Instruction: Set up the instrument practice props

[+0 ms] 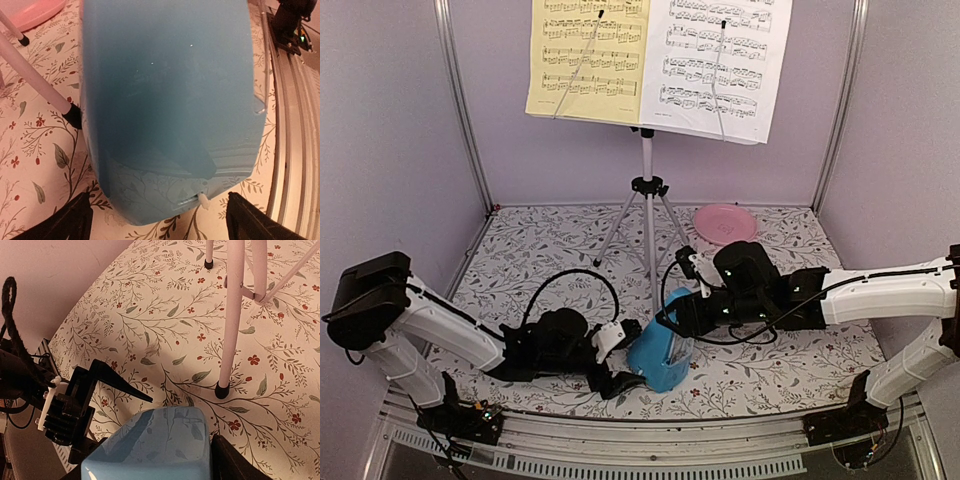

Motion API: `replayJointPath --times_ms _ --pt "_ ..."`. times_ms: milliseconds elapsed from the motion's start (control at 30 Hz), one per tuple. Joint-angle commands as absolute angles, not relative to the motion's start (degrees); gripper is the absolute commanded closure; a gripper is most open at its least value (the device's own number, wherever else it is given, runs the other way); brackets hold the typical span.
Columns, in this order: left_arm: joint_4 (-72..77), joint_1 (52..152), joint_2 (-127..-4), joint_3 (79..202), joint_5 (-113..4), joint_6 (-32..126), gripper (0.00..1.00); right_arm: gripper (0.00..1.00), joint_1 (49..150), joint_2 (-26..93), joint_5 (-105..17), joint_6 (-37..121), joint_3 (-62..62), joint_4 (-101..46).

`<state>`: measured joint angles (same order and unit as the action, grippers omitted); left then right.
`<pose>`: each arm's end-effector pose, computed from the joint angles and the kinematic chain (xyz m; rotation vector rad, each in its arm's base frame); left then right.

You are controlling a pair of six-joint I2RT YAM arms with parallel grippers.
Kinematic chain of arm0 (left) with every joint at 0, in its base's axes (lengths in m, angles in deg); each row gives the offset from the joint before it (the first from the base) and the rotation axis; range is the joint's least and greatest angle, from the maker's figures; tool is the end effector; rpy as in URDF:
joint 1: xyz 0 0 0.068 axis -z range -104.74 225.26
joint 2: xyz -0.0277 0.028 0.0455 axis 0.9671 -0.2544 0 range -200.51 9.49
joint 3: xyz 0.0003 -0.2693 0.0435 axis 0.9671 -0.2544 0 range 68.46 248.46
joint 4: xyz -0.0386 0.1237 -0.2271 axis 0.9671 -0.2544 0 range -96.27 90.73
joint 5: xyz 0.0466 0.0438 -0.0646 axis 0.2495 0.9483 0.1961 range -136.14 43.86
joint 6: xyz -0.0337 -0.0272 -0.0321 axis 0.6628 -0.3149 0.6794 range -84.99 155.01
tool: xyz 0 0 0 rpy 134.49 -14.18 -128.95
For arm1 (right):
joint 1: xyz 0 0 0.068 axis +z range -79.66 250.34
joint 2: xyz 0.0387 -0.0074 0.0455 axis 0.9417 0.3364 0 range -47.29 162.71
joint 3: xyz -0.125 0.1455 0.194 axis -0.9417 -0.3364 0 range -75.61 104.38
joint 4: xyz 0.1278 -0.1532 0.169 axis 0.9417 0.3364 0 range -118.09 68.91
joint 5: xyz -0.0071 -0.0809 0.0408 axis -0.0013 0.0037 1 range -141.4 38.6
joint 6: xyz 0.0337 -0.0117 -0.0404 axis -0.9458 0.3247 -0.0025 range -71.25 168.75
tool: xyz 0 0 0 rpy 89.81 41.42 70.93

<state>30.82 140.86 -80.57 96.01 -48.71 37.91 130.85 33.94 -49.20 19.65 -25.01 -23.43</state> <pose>0.1138 -0.2548 0.1291 1.1837 1.8902 -0.7309 0.1516 0.2710 0.2379 -0.6559 2.2474 0.8853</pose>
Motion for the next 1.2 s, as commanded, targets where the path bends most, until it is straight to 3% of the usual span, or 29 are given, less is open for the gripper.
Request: replayJointPath --times_ms 0,800,900,1033,1167 --pt "33.0 139.5 -82.4 97.1 -50.3 38.5 0.1 1.0 130.9 32.7 -47.4 19.3 -24.7 -27.6" --pt "32.4 138.3 -84.0 98.9 -53.4 37.3 0.33 1.0 130.9 33.0 -46.5 19.9 -24.8 -27.5" --pt "32.2 138.2 -83.8 98.9 -53.4 37.2 0.29 1.0 130.9 33.1 -46.5 19.8 -24.7 -27.6" --pt "32.1 138.2 -82.2 97.9 -52.8 37.7 0.14 1.0 130.9 33.3 -47.3 19.8 -24.0 -26.9" --pt "32.3 138.2 -77.6 94.9 -50.5 38.9 0.07 1.0 130.9 34.0 -48.5 20.1 -22.8 -27.1"
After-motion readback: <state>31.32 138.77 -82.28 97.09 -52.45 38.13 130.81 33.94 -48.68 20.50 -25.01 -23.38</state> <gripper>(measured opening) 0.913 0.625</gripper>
